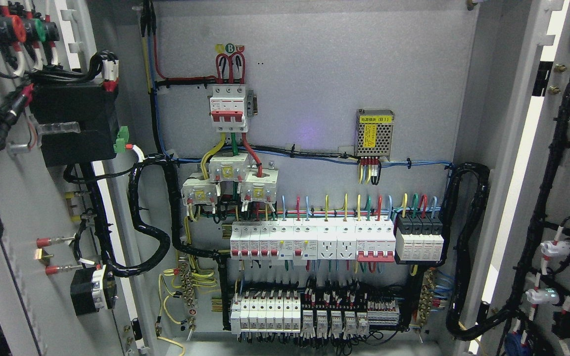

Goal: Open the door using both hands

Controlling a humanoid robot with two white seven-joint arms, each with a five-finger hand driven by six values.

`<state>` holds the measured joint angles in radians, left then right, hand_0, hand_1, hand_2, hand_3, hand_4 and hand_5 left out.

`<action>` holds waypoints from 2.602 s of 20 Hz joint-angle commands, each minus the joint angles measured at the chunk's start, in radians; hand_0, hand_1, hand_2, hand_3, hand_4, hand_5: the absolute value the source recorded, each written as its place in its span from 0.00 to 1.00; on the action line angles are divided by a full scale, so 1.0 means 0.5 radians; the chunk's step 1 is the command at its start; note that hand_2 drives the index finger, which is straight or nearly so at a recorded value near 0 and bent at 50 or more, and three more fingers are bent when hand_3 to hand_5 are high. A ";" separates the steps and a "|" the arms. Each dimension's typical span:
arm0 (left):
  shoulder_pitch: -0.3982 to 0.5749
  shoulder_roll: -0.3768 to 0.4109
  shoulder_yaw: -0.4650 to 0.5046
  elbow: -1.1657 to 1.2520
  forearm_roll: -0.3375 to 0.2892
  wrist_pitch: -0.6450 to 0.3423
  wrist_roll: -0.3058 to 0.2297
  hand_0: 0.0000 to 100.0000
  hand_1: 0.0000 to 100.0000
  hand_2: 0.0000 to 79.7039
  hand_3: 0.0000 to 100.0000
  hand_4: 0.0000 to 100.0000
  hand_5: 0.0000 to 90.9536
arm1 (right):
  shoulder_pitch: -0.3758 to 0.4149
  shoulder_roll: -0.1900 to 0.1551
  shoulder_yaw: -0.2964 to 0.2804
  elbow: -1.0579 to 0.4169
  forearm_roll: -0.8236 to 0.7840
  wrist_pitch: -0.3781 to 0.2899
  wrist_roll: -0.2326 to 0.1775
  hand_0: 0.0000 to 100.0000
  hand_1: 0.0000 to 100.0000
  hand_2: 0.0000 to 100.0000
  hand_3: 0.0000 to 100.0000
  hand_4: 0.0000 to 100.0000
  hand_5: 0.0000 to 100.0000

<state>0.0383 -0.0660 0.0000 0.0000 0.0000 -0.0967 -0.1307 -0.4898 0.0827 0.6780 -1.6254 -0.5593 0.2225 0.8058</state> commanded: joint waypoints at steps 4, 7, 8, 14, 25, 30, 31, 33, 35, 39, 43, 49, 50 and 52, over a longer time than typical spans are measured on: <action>0.000 0.000 0.003 -0.028 0.055 0.000 0.001 0.00 0.00 0.00 0.00 0.00 0.00 | 0.019 -0.018 -0.251 0.054 -0.004 -0.015 -0.236 0.38 0.00 0.00 0.00 0.00 0.00; 0.000 0.000 0.000 -0.031 0.055 0.000 0.001 0.00 0.00 0.00 0.00 0.00 0.00 | 0.053 -0.055 -0.291 0.048 -0.007 -0.022 -0.350 0.38 0.00 0.00 0.00 0.00 0.00; 0.000 0.000 0.000 -0.034 0.055 0.000 0.001 0.00 0.00 0.00 0.00 0.00 0.00 | 0.065 -0.061 -0.292 0.045 -0.004 -0.037 -0.366 0.38 0.00 0.00 0.00 0.00 0.00; 0.000 0.000 0.003 -0.031 0.055 0.000 0.001 0.00 0.00 0.00 0.00 0.00 0.00 | 0.203 -0.064 -0.359 0.045 -0.010 -0.303 -0.532 0.38 0.00 0.00 0.00 0.00 0.00; -0.043 0.003 -0.043 -0.046 0.028 -0.006 0.001 0.00 0.00 0.00 0.00 0.00 0.00 | 0.513 -0.303 -0.451 -0.047 -0.010 -0.650 -0.618 0.38 0.00 0.00 0.00 0.00 0.00; 0.150 0.018 -0.227 -0.572 0.012 -0.034 0.004 0.00 0.00 0.00 0.00 0.00 0.00 | 0.617 -0.420 -0.476 -0.121 -0.014 -0.654 -0.618 0.38 0.00 0.00 0.00 0.00 0.00; 0.226 0.031 -0.260 -0.747 0.012 -0.064 0.004 0.00 0.00 0.00 0.00 0.00 0.00 | 0.633 -0.435 -0.479 -0.139 -0.014 -0.657 -0.617 0.38 0.00 0.00 0.00 0.00 0.00; 0.395 0.092 -0.322 -1.112 0.009 -0.159 0.004 0.00 0.00 0.00 0.00 0.00 0.00 | 0.642 -0.451 -0.500 -0.151 -0.014 -0.657 -0.621 0.38 0.00 0.00 0.00 0.00 0.00; 0.518 0.159 -0.328 -1.459 -0.027 -0.297 0.001 0.00 0.00 0.00 0.00 0.00 0.00 | 0.654 -0.460 -0.518 -0.179 -0.014 -0.657 -0.621 0.38 0.00 0.00 0.00 0.00 0.00; 0.644 0.215 -0.301 -1.883 -0.153 -0.625 -0.082 0.00 0.00 0.00 0.00 0.00 0.00 | 0.709 -0.457 -0.543 -0.338 -0.011 -0.666 -0.645 0.38 0.00 0.00 0.00 0.00 0.00; 0.715 0.276 -0.297 -2.113 -0.184 -1.020 -0.143 0.00 0.00 0.00 0.00 0.00 0.00 | 0.838 -0.512 -0.583 -0.446 -0.007 -0.752 -0.737 0.38 0.00 0.00 0.00 0.00 0.00; 0.969 0.337 -0.295 -2.515 -0.175 -1.435 -0.131 0.00 0.00 0.00 0.00 0.00 0.00 | 1.099 -0.684 -0.595 -0.587 -0.007 -1.024 -0.734 0.38 0.00 0.00 0.00 0.00 0.00; 0.985 0.341 -0.291 -2.546 -0.175 -1.469 -0.131 0.00 0.00 0.00 0.00 0.00 0.00 | 1.148 -0.708 -0.601 -0.602 -0.007 -1.101 -0.734 0.38 0.00 0.00 0.00 0.00 0.00; 0.985 0.341 -0.291 -2.556 -0.172 -1.573 -0.131 0.00 0.00 0.00 0.00 0.00 0.00 | 1.231 -0.751 -0.607 -0.618 -0.007 -1.224 -0.734 0.38 0.00 0.00 0.00 0.00 0.00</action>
<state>0.4663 0.0521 -0.1324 -0.9418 -0.0821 -0.7617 -0.2045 0.0159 -0.1854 0.4042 -1.8291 -0.5634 -0.3104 0.4403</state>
